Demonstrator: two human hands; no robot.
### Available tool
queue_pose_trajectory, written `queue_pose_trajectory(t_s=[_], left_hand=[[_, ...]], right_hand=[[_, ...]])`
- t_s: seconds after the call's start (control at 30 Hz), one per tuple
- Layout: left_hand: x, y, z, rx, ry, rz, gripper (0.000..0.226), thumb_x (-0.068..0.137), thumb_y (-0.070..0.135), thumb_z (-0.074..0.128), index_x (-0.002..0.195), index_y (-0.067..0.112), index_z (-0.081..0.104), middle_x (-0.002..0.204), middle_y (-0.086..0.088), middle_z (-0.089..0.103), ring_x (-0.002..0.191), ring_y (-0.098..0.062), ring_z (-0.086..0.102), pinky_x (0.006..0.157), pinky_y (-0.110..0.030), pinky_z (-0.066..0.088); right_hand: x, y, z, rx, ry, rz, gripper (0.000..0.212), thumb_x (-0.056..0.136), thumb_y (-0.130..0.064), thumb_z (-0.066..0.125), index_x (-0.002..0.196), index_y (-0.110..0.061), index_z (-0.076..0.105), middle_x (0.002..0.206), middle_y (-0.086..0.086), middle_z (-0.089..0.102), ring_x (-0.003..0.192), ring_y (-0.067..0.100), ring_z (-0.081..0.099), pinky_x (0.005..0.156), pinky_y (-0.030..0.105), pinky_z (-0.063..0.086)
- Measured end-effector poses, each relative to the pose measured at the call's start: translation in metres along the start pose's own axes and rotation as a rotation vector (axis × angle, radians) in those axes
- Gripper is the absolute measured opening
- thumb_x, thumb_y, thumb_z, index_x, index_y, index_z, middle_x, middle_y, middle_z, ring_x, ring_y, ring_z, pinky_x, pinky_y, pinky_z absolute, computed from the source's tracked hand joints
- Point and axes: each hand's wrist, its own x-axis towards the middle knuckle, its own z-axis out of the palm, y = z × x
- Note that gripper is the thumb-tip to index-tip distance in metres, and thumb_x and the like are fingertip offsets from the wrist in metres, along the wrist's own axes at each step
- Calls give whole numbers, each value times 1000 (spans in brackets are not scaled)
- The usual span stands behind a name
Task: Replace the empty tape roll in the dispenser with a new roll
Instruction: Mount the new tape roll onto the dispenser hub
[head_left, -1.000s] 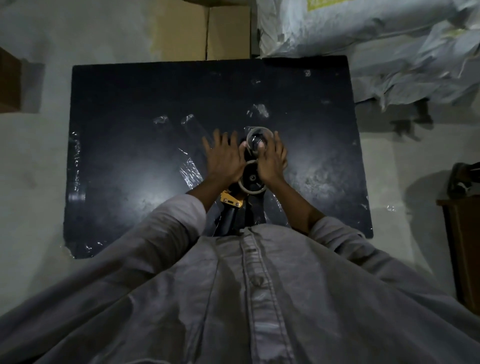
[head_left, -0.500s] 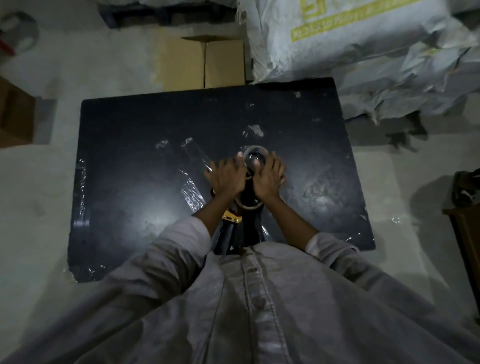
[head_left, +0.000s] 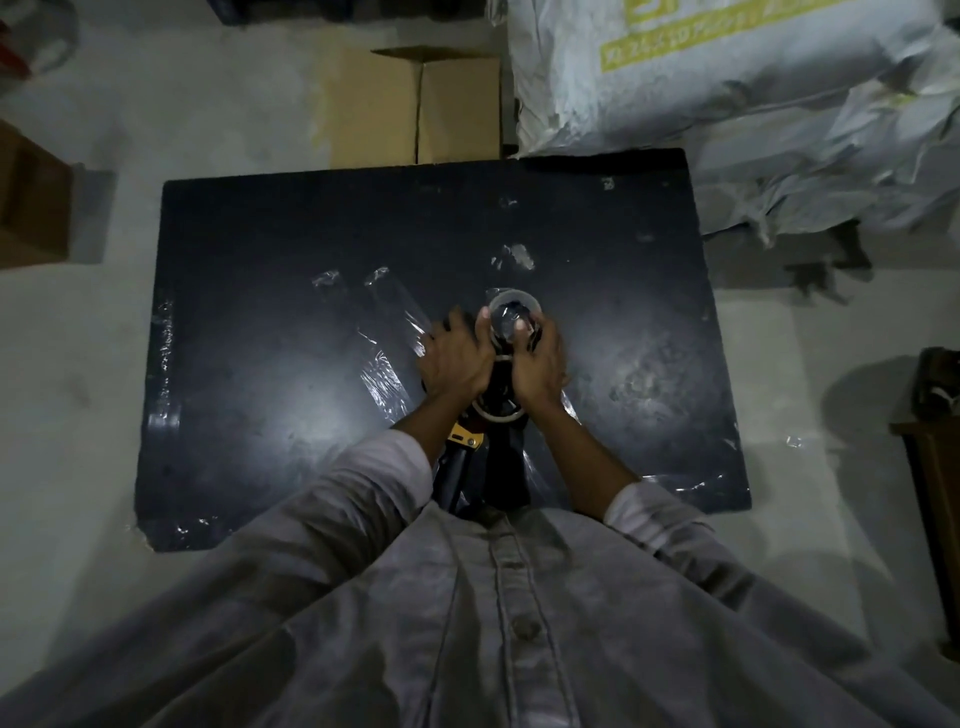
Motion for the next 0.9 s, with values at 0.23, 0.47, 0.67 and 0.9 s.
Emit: queue_pose_trajectory(t_s=[0.23,0.47,0.67,0.9], left_hand=[[-5,-7,3,21,56,59,59,114,62,20,135,16,51,140,-21,63,130,-43,60,104,-63,48],[0,-2,8,125,59,-7,73,111,70,11,133,16,55,144,-20,62,137,-40,52,106,-63,39],[-5,17,12,244,44,-6,82,109,71,8,131,12,61,135,-20,71,134,-40,57,109,-68,38],[9,-9,10,140,68,-17,86,107,76,9,135,11,56,146,-24,62,142,-43,49,115,-66,38]], right_hand=[[-7,-6,5,-33,21,-54,49,115,-61,39,156,-36,50,160,3,56,152,31,47,120,71,36],[1,-11,-2,-12,-15,-23,49,119,-56,36,160,-32,47,170,1,48,161,30,33,126,73,25],[8,1,-13,-15,-2,70,47,119,-47,35,163,-35,44,171,-1,47,165,30,26,129,72,15],[2,-14,2,-59,-55,60,51,119,-50,33,165,-31,39,176,2,38,165,33,24,127,75,20]])
